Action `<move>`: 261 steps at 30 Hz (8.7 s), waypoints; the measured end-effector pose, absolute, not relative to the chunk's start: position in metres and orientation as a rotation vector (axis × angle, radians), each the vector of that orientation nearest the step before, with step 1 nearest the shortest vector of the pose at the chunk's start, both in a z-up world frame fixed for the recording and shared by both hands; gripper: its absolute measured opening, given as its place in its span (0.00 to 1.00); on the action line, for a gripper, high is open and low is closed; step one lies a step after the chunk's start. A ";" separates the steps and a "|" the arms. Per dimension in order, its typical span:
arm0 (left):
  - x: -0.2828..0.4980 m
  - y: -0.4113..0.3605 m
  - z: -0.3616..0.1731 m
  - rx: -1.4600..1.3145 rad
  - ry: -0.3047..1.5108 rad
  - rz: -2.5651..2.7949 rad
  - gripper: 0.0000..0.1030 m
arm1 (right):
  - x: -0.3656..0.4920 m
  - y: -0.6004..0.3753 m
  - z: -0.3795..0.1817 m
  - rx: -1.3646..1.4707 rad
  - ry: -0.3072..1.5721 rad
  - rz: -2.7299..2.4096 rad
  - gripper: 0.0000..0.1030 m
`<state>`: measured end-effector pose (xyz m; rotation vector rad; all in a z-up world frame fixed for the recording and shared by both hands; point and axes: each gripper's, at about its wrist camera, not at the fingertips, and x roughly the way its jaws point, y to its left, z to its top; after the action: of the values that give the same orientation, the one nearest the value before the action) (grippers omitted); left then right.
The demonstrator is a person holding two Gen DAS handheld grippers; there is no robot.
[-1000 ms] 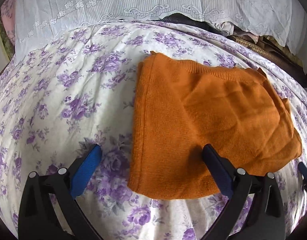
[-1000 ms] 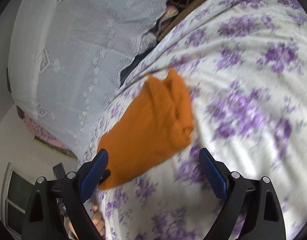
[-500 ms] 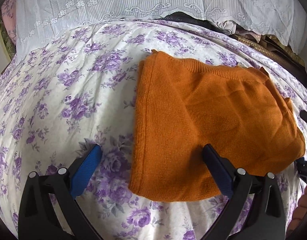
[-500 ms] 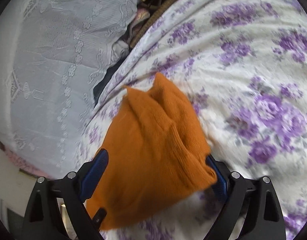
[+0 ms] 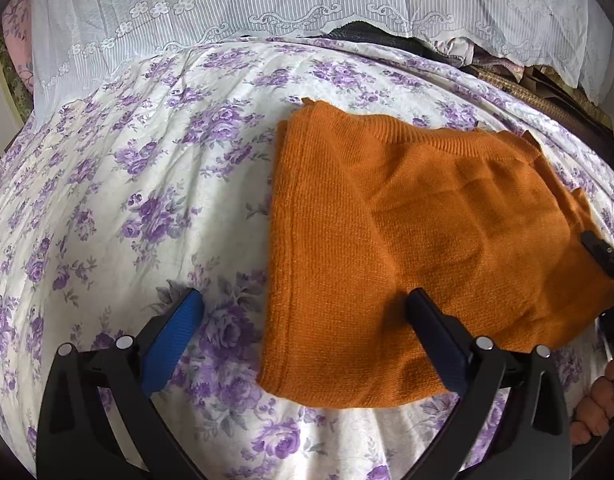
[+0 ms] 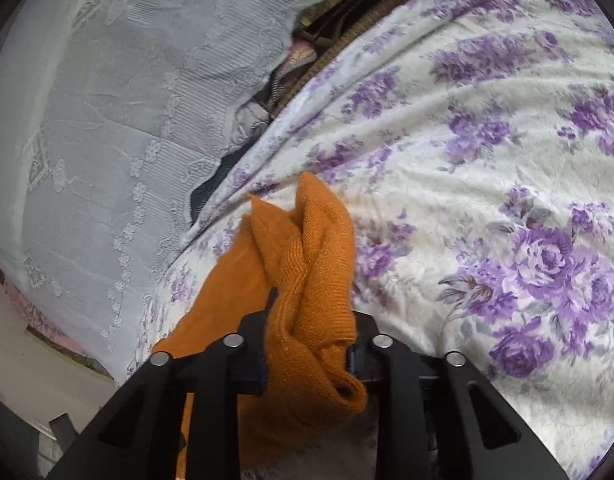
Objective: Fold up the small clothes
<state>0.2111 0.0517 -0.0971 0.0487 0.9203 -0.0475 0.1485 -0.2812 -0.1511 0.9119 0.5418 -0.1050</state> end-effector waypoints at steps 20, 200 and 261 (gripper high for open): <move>0.240 0.105 -0.096 -0.100 0.965 -0.017 0.96 | 0.153 -0.258 -0.135 0.763 0.556 -0.080 0.19; 0.183 0.056 -0.069 0.195 0.765 -0.167 0.96 | 0.168 -0.163 -0.121 0.619 0.762 0.352 0.78; 0.236 0.068 -0.099 -0.104 0.953 -0.497 0.89 | 0.216 -0.162 -0.138 0.701 0.789 0.436 0.49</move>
<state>0.2357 0.0684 -0.0994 -0.1044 0.9526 -0.4969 0.2155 -0.1617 -0.1375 0.7007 0.7887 0.4358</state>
